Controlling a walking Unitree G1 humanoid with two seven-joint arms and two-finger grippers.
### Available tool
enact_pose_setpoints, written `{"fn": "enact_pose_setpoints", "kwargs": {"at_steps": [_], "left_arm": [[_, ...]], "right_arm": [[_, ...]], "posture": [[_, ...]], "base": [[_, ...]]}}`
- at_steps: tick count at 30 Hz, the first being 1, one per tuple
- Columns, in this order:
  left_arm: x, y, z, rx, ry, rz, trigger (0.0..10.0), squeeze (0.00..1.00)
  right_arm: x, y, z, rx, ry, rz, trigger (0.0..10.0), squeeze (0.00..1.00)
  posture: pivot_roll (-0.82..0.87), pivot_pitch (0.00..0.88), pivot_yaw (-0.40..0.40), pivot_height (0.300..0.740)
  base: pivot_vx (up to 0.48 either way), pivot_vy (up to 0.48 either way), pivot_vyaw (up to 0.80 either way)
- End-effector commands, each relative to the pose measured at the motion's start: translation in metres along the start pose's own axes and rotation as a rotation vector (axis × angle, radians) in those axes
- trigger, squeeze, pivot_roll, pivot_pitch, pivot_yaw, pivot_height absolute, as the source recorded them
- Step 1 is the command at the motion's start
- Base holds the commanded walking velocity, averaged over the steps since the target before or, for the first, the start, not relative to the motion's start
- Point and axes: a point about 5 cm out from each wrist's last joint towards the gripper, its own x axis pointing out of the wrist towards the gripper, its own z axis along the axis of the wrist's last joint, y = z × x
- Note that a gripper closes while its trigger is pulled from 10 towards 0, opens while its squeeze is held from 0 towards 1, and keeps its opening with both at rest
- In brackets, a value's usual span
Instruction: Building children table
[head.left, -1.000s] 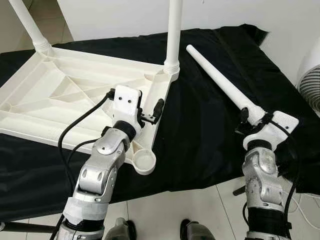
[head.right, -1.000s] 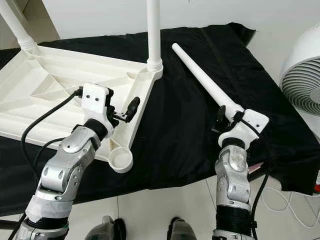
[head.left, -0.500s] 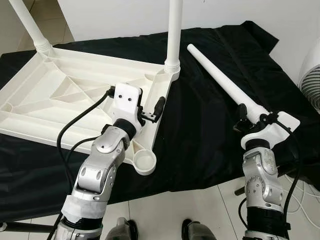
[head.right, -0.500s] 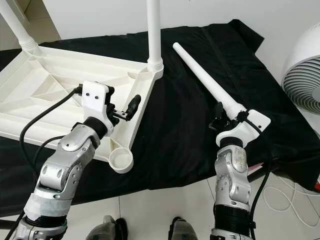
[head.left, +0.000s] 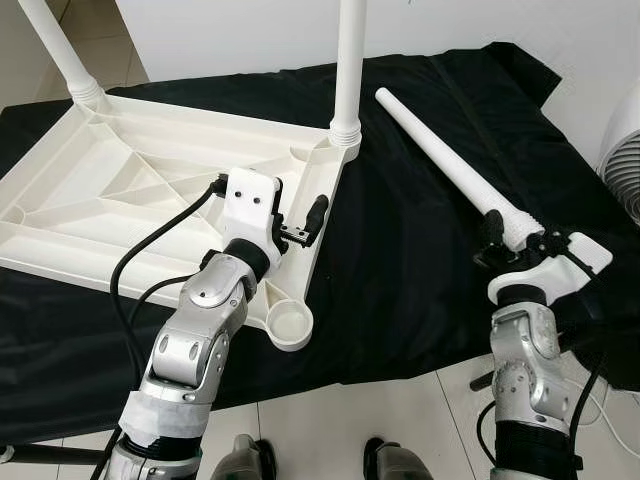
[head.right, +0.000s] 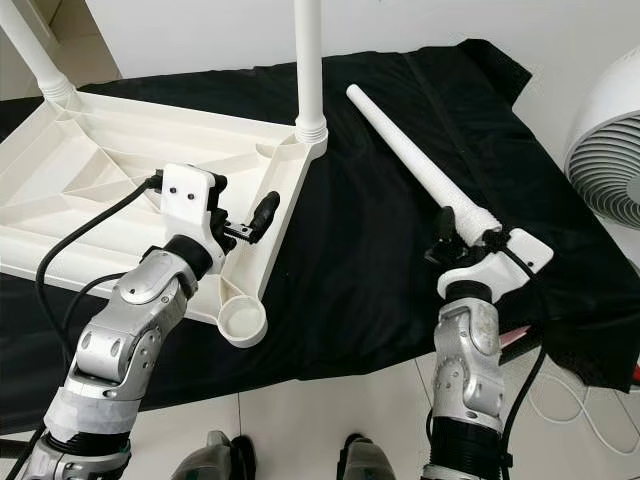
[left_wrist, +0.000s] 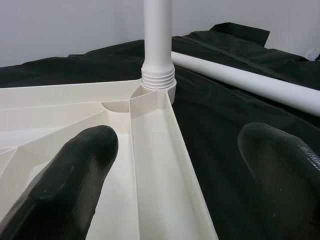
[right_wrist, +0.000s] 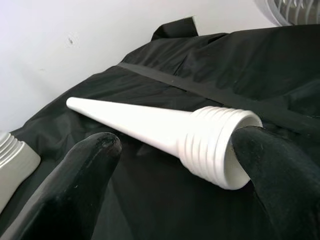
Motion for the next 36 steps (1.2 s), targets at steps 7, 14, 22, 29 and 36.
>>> {"fn": "enact_pose_setpoints", "kwargs": {"at_steps": [7, 14, 22, 29, 36], "left_arm": [[0.000, -0.004, -0.001, -0.001, 0.007, -0.066, 10.0, 0.00], [-0.001, -0.006, -0.001, 0.000, 0.010, -0.074, 10.0, 0.00], [-0.001, -0.004, -0.001, 0.004, 0.013, -0.072, 10.0, 0.00], [-0.003, -0.003, 0.000, 0.010, 0.018, -0.070, 10.0, 0.00], [-0.004, -0.003, 0.001, 0.013, 0.021, -0.067, 10.0, 0.00]], "right_arm": [[-0.005, -0.005, -0.003, 0.025, -0.001, -0.042, 10.0, 0.00], [-0.002, -0.006, -0.009, 0.033, 0.040, -0.019, 10.0, 0.00], [0.007, -0.008, -0.012, 0.044, 0.062, 0.003, 10.0, 0.00], [0.018, -0.010, -0.015, 0.028, 0.090, 0.046, 10.0, 0.00], [0.027, -0.007, -0.016, 0.006, 0.122, 0.080, 10.0, 0.00]], "posture": [[-0.09, 0.165, 0.097, 0.740], [-0.09, 0.164, 0.102, 0.740], [-0.08, 0.166, 0.107, 0.740], [-0.06, 0.168, 0.113, 0.740], [-0.05, 0.172, 0.117, 0.740]], "base": [[0.000, 0.000, 0.00], [0.000, 0.000, 0.00], [0.000, 0.000, 0.00], [0.000, 0.000, 0.00], [0.000, 0.000, 0.00]]}}
